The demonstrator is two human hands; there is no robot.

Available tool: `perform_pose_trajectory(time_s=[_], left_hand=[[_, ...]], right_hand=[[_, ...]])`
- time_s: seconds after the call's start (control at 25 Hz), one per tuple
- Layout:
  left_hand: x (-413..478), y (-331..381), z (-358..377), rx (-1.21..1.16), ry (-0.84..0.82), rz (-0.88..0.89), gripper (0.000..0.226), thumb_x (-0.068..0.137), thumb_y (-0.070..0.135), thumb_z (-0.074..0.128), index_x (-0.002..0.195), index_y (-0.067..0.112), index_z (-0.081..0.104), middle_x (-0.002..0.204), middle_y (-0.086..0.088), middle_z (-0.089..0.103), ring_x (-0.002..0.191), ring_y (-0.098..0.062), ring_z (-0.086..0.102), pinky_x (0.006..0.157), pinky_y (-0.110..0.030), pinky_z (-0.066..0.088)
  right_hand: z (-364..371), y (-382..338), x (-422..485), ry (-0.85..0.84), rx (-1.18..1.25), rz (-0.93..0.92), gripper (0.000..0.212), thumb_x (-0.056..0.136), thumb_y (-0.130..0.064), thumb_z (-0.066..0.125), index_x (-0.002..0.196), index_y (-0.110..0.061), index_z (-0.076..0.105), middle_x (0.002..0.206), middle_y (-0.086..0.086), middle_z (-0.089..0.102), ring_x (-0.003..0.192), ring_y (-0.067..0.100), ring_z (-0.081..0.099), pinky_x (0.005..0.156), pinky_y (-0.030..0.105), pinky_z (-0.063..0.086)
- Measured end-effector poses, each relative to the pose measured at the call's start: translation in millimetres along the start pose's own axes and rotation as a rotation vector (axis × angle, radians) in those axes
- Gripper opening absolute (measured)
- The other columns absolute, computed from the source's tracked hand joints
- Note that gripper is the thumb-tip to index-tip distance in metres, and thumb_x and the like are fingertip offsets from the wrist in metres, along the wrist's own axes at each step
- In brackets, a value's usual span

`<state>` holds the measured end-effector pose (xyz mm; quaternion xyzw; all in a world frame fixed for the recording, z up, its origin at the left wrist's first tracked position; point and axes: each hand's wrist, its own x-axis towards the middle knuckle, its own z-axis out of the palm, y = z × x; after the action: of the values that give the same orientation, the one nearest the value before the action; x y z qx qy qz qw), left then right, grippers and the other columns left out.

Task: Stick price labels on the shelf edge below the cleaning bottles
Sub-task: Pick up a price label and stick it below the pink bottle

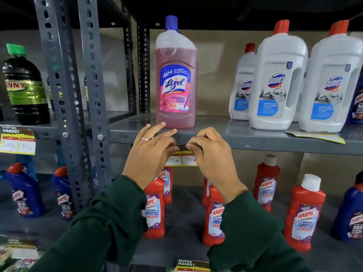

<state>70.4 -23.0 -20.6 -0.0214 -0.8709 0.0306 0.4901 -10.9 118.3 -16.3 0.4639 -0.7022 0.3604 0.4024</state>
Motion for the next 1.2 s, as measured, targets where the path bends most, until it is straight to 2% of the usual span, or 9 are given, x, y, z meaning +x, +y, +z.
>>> perform_pose_trajectory(time_s=[0.16,0.32,0.44,0.56,0.68,0.84,1.08,1.2], left_hand=[[2,-9,-1,-0.066,-0.021,0.020,0.008,0.082,0.009,0.063,0.078,0.003,0.068,0.109,-0.017,0.069,0.117,-0.036,0.052,0.104,-0.052,0.030],[1,-15,-2,-0.113,-0.064,0.018,0.004,0.080,0.000,0.066,0.079,0.004,0.068,0.115,-0.018,0.066,0.121,-0.038,0.047,0.105,-0.050,0.025],[0,-16,0,-0.096,-0.083,-0.001,0.004,0.080,0.001,0.067,0.078,0.005,0.069,0.118,-0.018,0.064,0.124,-0.038,0.044,0.106,-0.047,0.022],[1,-16,2,-0.064,-0.092,-0.002,0.004,0.078,0.002,0.070,0.078,0.005,0.072,0.118,-0.019,0.063,0.122,-0.039,0.046,0.106,-0.047,0.022],[3,-14,5,-0.027,-0.096,0.011,0.009,0.071,-0.004,0.074,0.076,0.004,0.073,0.114,-0.023,0.064,0.115,-0.042,0.053,0.103,-0.052,0.019],[3,-11,7,0.011,-0.071,0.019,0.014,0.066,-0.009,0.076,0.075,0.001,0.073,0.110,-0.024,0.066,0.105,-0.041,0.060,0.098,-0.053,0.026],[7,-14,3,-0.137,-0.035,-0.084,0.007,0.079,0.002,0.069,0.085,0.001,0.071,0.111,-0.018,0.067,0.109,-0.032,0.060,0.101,-0.046,0.039],[15,-17,0,-0.190,-0.017,-0.091,0.009,0.081,0.007,0.067,0.089,0.003,0.071,0.103,-0.017,0.071,0.102,-0.029,0.064,0.092,-0.046,0.050]], right_hand=[[4,-1,0,-0.026,0.043,0.078,0.005,0.079,-0.011,0.067,0.078,-0.006,0.069,0.081,0.012,0.059,0.075,0.023,0.056,0.085,0.048,0.052],[6,-2,-1,-0.029,0.032,0.150,0.010,0.079,-0.014,0.068,0.079,-0.004,0.069,0.093,0.012,0.058,0.088,0.023,0.054,0.079,0.036,0.050],[9,-4,-3,-0.048,-0.026,0.155,0.011,0.079,-0.013,0.068,0.075,-0.002,0.068,0.104,0.013,0.056,0.100,0.024,0.052,0.080,0.026,0.041],[12,-5,-4,-0.098,-0.042,0.187,0.012,0.081,-0.014,0.066,0.077,-0.002,0.067,0.116,0.013,0.054,0.112,0.022,0.051,0.087,0.026,0.042],[14,-7,-3,-0.084,-0.074,0.198,0.013,0.080,-0.012,0.066,0.074,-0.001,0.066,0.112,0.014,0.055,0.104,0.024,0.056,0.082,0.028,0.045],[17,-11,-1,-0.054,-0.127,0.209,0.015,0.080,-0.011,0.065,0.071,0.001,0.065,0.106,0.015,0.055,0.094,0.025,0.057,0.073,0.028,0.045],[13,-16,8,-0.057,-0.147,0.264,0.015,0.081,-0.016,0.064,0.076,-0.002,0.067,0.098,0.010,0.053,0.080,0.020,0.054,0.063,0.024,0.036],[8,-19,15,-0.048,-0.149,0.308,0.016,0.083,-0.019,0.063,0.079,-0.005,0.068,0.100,0.009,0.053,0.078,0.021,0.055,0.064,0.025,0.035]])
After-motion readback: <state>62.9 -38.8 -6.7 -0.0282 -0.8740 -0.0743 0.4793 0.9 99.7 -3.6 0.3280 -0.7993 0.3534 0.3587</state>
